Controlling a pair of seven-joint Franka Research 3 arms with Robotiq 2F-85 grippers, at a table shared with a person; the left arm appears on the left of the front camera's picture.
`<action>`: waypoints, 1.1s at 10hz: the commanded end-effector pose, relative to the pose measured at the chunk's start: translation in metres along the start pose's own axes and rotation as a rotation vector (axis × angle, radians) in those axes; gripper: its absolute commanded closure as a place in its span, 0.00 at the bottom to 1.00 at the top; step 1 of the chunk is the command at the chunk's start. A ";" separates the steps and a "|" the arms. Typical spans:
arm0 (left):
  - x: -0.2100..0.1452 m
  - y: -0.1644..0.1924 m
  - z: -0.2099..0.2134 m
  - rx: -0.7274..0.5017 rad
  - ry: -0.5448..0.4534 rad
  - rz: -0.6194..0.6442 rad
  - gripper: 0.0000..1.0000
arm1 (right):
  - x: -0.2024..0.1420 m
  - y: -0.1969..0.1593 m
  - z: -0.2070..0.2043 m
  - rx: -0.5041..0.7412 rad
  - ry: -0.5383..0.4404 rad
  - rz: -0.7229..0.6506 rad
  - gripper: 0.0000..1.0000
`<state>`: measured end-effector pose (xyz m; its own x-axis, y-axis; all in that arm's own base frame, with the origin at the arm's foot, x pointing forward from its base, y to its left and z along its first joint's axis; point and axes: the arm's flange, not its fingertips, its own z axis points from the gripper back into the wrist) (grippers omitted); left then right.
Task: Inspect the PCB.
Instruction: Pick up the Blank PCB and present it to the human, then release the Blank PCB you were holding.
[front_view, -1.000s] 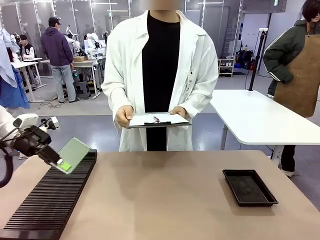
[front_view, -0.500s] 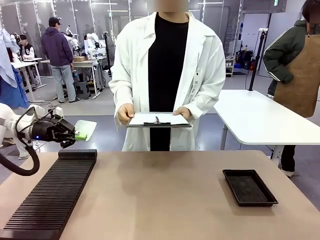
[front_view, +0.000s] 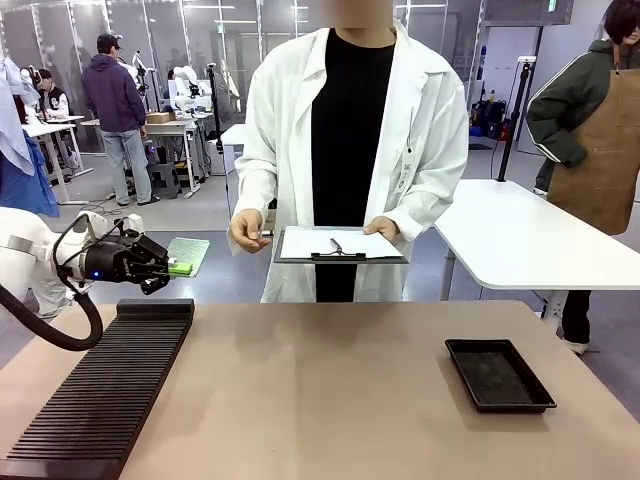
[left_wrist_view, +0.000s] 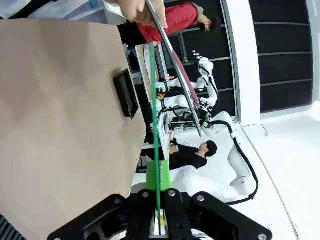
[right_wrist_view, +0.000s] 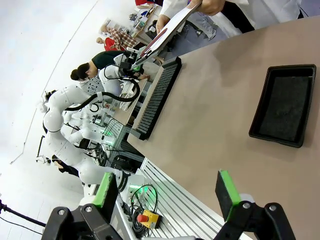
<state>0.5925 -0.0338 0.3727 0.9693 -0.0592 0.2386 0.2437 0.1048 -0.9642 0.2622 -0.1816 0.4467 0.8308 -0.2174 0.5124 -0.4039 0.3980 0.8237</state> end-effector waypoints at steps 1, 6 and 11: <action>0.000 0.001 0.006 0.003 -0.010 0.003 1.00 | 0.001 0.000 0.001 0.011 -0.014 0.019 0.00; 0.000 0.001 0.006 0.003 -0.010 0.003 1.00 | 0.001 0.000 0.001 0.011 -0.014 0.019 0.00; 0.000 0.001 0.006 0.003 -0.010 0.003 1.00 | 0.001 0.000 0.001 0.011 -0.014 0.019 0.00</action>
<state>0.5928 -0.0263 0.3725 0.9701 -0.0476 0.2380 0.2419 0.1107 -0.9640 0.2620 -0.1818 0.4467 0.8304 -0.2179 0.5128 -0.4039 0.3984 0.8235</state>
